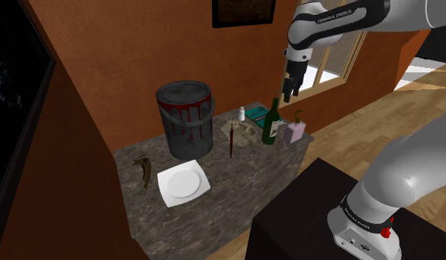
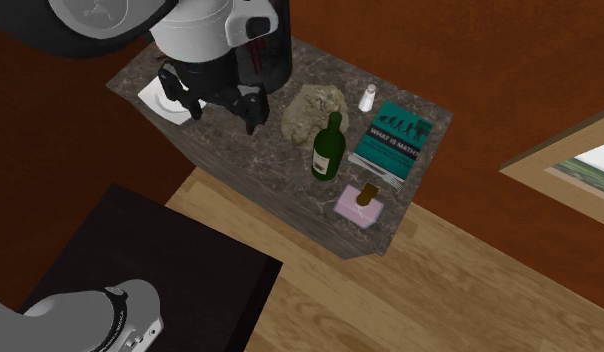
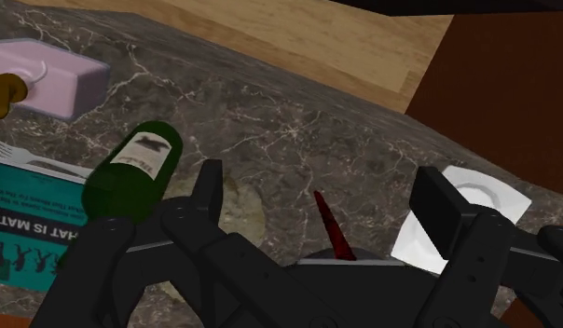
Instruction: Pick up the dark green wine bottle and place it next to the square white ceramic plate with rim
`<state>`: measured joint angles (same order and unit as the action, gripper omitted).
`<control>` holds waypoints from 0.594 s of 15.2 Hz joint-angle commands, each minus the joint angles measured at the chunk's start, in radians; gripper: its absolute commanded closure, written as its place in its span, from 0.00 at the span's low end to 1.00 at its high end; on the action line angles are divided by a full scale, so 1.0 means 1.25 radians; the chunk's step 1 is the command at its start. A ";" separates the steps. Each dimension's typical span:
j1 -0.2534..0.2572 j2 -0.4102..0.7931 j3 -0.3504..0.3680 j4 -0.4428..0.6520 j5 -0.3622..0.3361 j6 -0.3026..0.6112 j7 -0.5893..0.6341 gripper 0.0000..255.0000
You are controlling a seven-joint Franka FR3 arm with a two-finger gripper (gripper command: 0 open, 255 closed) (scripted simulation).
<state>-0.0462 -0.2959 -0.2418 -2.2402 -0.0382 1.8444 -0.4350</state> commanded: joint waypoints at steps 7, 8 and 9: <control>-0.020 0.253 -0.054 0.176 0.038 0.068 -0.115 0.00; -0.025 0.285 -0.058 0.202 0.046 0.072 -0.129 0.00; -0.030 0.317 -0.061 0.229 0.054 0.075 -0.142 0.00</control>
<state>-0.0776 0.0615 -0.3128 -1.9870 0.0198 1.9344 -0.5938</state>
